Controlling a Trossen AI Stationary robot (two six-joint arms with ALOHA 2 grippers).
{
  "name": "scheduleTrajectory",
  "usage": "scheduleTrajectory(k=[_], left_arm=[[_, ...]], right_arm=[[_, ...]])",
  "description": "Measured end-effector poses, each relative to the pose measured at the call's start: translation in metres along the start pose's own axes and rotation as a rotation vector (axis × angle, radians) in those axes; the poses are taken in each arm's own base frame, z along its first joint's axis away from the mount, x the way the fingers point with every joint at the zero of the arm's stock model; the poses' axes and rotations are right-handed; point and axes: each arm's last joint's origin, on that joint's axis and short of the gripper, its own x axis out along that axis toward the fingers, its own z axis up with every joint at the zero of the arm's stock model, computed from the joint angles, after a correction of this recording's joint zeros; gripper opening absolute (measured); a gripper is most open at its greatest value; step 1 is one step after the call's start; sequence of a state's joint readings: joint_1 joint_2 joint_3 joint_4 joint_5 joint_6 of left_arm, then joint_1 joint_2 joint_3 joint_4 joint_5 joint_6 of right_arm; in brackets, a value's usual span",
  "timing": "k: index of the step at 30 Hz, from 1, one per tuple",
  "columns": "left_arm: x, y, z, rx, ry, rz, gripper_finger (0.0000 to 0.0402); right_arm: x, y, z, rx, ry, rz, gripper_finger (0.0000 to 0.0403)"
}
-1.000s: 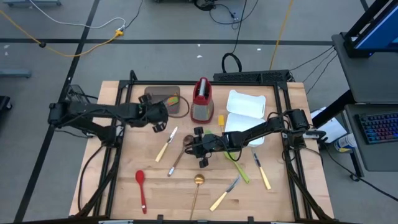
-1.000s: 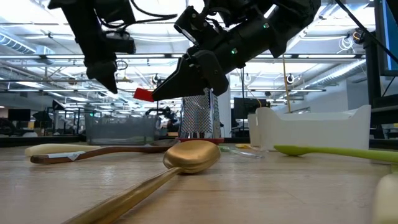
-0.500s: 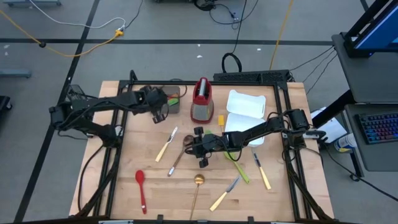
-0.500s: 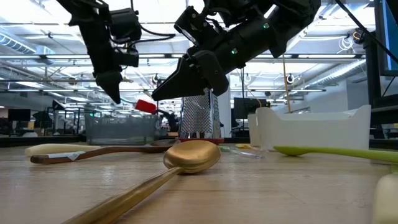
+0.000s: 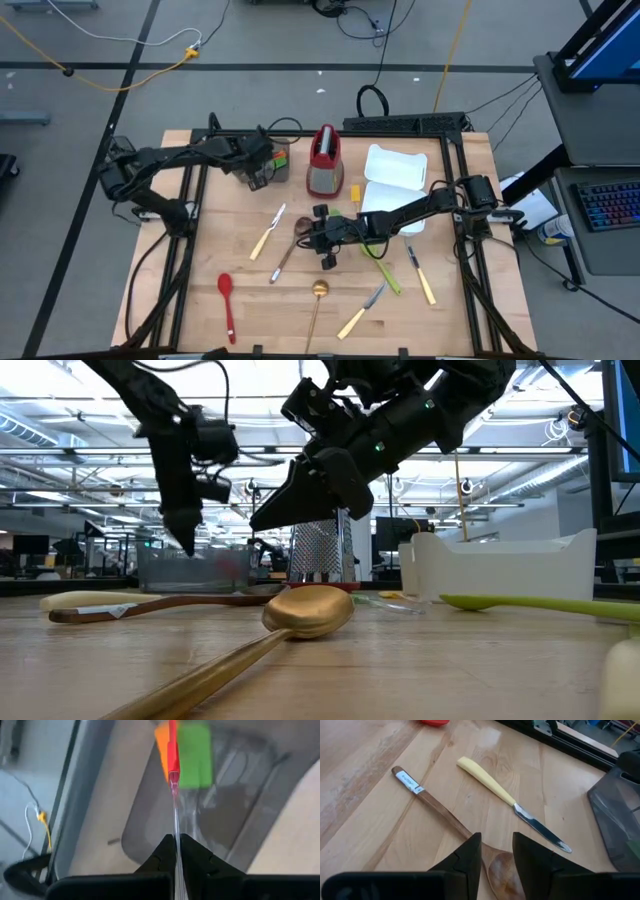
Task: Pick & Place Kitchen Items
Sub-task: Put the red spatula into the black bin, then put the green spatula into the black bin
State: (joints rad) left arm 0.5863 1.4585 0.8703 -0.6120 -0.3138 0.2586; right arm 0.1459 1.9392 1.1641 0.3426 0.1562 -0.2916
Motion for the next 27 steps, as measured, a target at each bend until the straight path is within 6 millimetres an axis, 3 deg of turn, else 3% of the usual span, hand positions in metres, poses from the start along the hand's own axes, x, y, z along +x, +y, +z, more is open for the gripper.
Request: scheduleTrajectory(k=[4, 12, 27], left_arm=[[0.017, 0.007, 0.001, -0.025, 0.042, 0.071, 0.0012], [0.038, 0.015, 0.006, -0.062, 0.041, 0.109, 0.006], [0.035, 0.017, 0.005, -0.075, 0.051, 0.161, 0.0085]], right_arm=[[0.0, 0.0, -0.001, -0.001, 0.009, 0.002, 0.0102], [0.0, 0.001, -0.003, -0.009, 0.027, 0.008, 0.0102], [0.0, 0.001, -0.004, -0.014, 0.04, 0.012, 0.0101]])
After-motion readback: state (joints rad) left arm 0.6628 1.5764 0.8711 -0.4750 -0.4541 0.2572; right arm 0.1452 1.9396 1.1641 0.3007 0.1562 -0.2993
